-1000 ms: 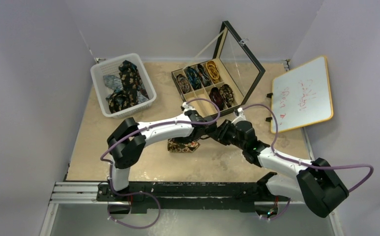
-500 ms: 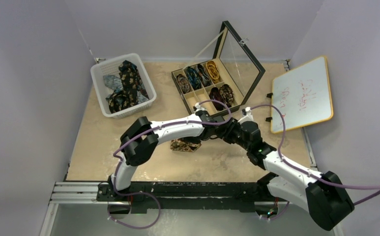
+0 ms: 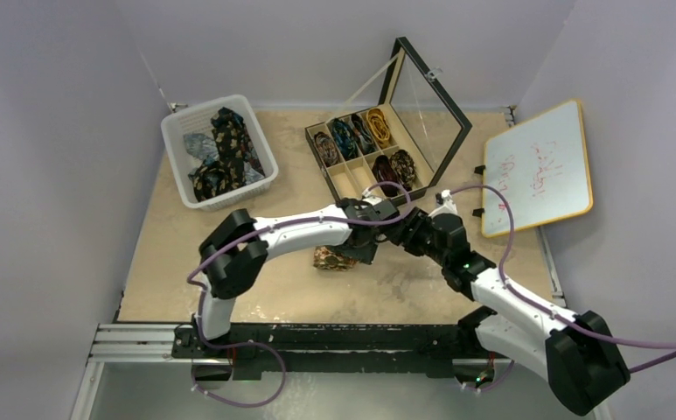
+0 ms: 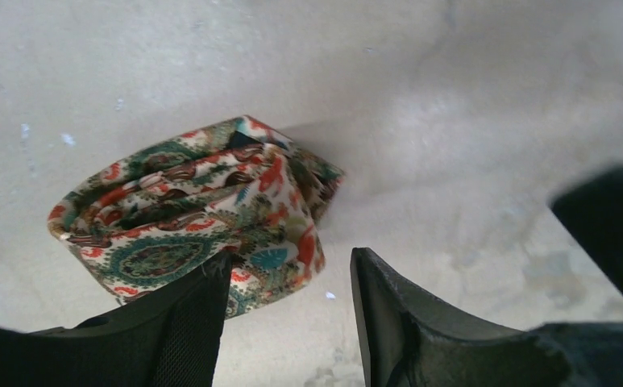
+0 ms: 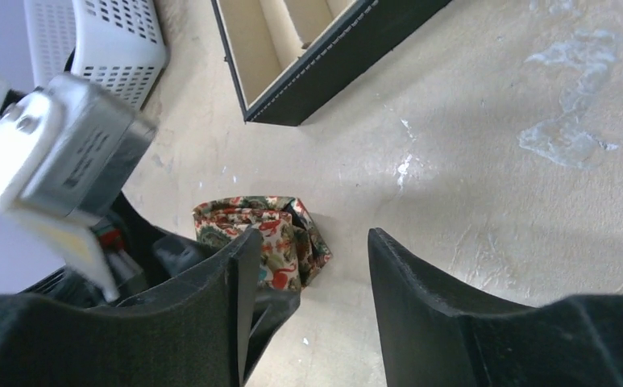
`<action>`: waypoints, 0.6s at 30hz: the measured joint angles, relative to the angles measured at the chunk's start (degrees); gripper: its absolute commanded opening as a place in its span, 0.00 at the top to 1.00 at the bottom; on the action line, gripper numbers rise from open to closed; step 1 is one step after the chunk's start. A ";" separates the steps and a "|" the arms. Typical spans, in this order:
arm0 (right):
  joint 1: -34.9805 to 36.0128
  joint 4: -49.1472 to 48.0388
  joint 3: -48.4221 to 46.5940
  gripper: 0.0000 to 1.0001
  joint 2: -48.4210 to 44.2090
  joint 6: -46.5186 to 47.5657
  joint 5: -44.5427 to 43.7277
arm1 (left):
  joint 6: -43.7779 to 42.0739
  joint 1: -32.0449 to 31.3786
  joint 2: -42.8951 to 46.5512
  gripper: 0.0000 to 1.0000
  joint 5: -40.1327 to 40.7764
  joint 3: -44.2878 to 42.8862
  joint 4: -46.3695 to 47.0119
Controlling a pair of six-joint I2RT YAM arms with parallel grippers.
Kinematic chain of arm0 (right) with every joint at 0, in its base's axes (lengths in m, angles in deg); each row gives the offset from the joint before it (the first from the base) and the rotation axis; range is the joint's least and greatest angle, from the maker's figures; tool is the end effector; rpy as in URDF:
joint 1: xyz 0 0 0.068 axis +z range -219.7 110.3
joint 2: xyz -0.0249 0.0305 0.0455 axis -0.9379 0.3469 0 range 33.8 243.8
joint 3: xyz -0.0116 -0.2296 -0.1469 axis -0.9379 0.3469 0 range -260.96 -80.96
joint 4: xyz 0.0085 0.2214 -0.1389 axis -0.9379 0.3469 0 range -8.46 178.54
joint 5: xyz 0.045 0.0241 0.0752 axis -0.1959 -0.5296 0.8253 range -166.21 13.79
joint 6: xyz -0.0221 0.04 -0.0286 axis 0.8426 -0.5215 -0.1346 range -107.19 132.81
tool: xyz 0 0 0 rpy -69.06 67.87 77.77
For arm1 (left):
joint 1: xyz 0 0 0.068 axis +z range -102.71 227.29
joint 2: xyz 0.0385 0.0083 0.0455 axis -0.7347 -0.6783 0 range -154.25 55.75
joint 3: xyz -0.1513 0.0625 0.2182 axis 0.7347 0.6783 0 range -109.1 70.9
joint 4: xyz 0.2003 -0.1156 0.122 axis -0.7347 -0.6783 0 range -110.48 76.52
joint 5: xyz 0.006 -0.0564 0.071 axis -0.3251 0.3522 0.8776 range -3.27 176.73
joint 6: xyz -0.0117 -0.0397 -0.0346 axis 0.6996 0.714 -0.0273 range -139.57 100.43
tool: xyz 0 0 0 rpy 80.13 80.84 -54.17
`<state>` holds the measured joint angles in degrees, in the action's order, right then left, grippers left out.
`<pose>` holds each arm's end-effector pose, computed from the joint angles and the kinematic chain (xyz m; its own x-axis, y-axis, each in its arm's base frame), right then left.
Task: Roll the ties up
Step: Roll the tie at the center of the board.
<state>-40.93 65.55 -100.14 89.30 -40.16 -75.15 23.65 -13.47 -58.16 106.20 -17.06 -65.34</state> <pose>0.1803 0.1000 0.1962 -0.5796 0.5923 -0.5597 -0.0559 0.6563 0.7524 0.2040 -0.3399 0.1965 -0.8878 0.2638 -0.3771 0.2473 0.9645 0.0925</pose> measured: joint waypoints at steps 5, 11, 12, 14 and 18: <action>-0.35 0.07 -3.58 0.38 2.82 2.45 3.04 | -2.58 1.77 10.60 0.43 -7.13 7.06 5.86; -0.35 -5.09 -6.16 0.25 10.78 6.69 13.66 | -3.78 6.19 33.22 0.39 -13.16 17.94 16.02; -0.35 -6.38 -6.45 0.25 12.50 7.23 15.58 | -3.82 7.93 36.61 0.39 -14.23 20.57 18.08; -0.35 -9.84 -6.84 0.23 16.50 7.87 20.02 | -3.87 12.81 41.44 0.38 -16.59 26.32 21.18; -0.02 -13.73 -8.87 0.18 24.13 7.98 25.24 | -3.91 22.16 43.25 0.38 -22.49 36.79 25.88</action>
<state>-40.95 51.83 -109.02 113.43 -32.19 -49.90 19.74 8.70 -14.91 83.71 19.73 -39.46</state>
